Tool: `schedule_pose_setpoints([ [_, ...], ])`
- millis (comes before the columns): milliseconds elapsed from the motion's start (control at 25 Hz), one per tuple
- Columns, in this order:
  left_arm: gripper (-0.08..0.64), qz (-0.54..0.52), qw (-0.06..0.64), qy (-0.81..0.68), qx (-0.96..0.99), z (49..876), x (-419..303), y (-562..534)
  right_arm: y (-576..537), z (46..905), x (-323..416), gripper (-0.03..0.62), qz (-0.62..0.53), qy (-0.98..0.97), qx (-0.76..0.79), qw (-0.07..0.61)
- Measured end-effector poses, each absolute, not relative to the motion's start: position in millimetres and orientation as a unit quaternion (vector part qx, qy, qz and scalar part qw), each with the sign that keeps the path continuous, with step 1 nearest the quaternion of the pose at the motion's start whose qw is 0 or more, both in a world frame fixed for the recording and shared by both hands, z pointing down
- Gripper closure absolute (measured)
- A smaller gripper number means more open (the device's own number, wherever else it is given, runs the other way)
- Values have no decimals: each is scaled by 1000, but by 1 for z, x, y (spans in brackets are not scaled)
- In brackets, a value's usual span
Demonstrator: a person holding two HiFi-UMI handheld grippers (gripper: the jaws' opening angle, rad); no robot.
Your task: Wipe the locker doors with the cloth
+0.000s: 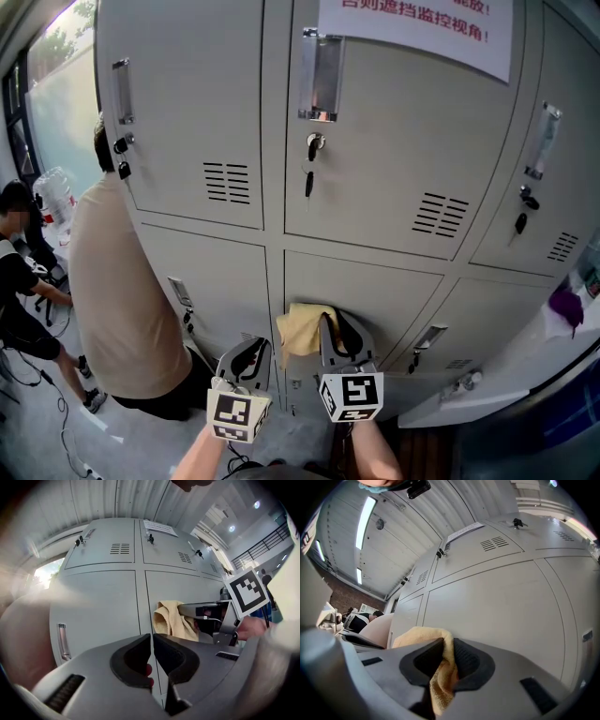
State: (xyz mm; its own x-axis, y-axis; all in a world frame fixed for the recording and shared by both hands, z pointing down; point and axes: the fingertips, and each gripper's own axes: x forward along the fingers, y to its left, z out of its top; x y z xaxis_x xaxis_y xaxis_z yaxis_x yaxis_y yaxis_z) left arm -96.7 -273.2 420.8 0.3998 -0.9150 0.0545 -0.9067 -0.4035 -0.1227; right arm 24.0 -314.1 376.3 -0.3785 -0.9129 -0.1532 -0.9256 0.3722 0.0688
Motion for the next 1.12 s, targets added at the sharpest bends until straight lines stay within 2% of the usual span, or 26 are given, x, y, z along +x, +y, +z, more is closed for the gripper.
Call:
schedule_pose_setpoints([
  [1120, 520, -55, 33, 489, -870, 425, -35, -269, -295, 388, 136, 517, 59, 759, -648, 21],
])
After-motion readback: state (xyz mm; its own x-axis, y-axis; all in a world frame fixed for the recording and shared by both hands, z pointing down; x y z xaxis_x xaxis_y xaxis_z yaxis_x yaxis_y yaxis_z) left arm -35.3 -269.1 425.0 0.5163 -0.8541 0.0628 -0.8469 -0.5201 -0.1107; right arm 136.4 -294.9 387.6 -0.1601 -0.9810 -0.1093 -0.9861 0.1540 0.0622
